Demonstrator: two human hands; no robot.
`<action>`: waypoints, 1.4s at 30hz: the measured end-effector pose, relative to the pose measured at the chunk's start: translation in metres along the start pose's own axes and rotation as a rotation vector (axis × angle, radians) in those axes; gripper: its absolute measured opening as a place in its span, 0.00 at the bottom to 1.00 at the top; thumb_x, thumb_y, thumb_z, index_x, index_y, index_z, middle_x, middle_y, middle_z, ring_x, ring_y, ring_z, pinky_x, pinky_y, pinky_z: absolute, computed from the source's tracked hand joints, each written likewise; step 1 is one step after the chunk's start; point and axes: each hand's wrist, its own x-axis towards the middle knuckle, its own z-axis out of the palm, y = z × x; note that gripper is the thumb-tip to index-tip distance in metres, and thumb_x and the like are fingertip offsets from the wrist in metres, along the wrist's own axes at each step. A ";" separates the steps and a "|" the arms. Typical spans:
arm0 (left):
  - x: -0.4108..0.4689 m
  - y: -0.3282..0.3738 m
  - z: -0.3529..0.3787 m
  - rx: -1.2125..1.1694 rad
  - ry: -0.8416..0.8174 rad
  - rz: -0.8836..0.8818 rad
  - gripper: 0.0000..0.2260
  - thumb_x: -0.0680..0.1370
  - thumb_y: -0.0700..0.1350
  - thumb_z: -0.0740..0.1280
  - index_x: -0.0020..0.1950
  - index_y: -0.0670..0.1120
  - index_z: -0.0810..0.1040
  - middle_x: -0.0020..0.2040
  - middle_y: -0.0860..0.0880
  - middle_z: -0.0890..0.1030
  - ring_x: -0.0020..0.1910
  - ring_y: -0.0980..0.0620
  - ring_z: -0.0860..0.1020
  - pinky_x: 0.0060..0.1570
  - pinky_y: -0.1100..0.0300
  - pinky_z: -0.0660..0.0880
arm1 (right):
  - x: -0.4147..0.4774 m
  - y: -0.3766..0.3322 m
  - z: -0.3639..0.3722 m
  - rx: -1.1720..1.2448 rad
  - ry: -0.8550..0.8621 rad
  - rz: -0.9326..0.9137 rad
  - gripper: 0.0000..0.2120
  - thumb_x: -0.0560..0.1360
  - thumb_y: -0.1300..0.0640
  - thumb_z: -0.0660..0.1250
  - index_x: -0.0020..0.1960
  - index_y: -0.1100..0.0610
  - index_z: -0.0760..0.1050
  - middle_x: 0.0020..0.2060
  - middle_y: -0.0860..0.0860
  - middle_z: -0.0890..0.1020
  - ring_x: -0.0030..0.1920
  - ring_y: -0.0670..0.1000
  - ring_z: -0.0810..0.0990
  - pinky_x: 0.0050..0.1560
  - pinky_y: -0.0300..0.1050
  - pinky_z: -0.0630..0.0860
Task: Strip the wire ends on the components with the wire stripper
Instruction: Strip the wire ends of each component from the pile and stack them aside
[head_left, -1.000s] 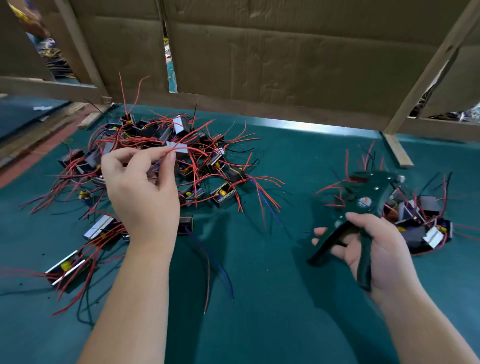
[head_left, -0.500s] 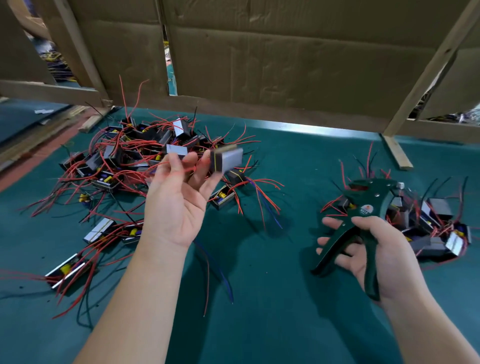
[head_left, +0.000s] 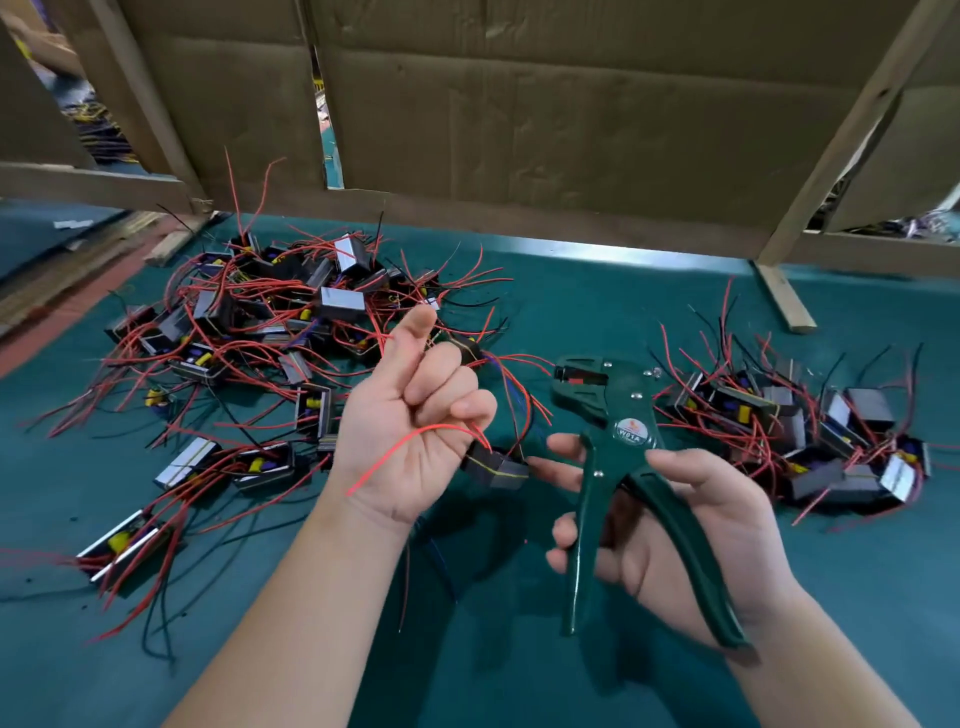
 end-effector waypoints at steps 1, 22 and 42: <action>-0.001 0.001 0.000 -0.025 -0.034 -0.012 0.18 0.84 0.49 0.46 0.48 0.49 0.74 0.27 0.54 0.55 0.24 0.57 0.53 0.29 0.67 0.65 | 0.000 0.000 0.000 0.001 -0.014 -0.009 0.37 0.54 0.52 0.79 0.60 0.67 0.78 0.59 0.65 0.77 0.36 0.62 0.81 0.40 0.57 0.80; -0.006 -0.004 -0.003 0.894 0.023 -0.157 0.09 0.71 0.44 0.70 0.49 0.44 0.81 0.47 0.46 0.85 0.44 0.53 0.82 0.43 0.62 0.78 | -0.006 -0.011 -0.006 -0.006 -0.264 -0.154 0.30 0.69 0.52 0.71 0.65 0.68 0.72 0.54 0.66 0.78 0.44 0.62 0.79 0.49 0.60 0.76; -0.004 -0.034 0.010 0.805 0.278 0.118 0.13 0.83 0.41 0.54 0.42 0.45 0.74 0.33 0.49 0.81 0.34 0.51 0.79 0.39 0.63 0.74 | 0.003 0.011 0.007 -0.083 -0.149 -0.179 0.39 0.62 0.55 0.76 0.70 0.65 0.68 0.39 0.71 0.77 0.41 0.68 0.79 0.45 0.67 0.75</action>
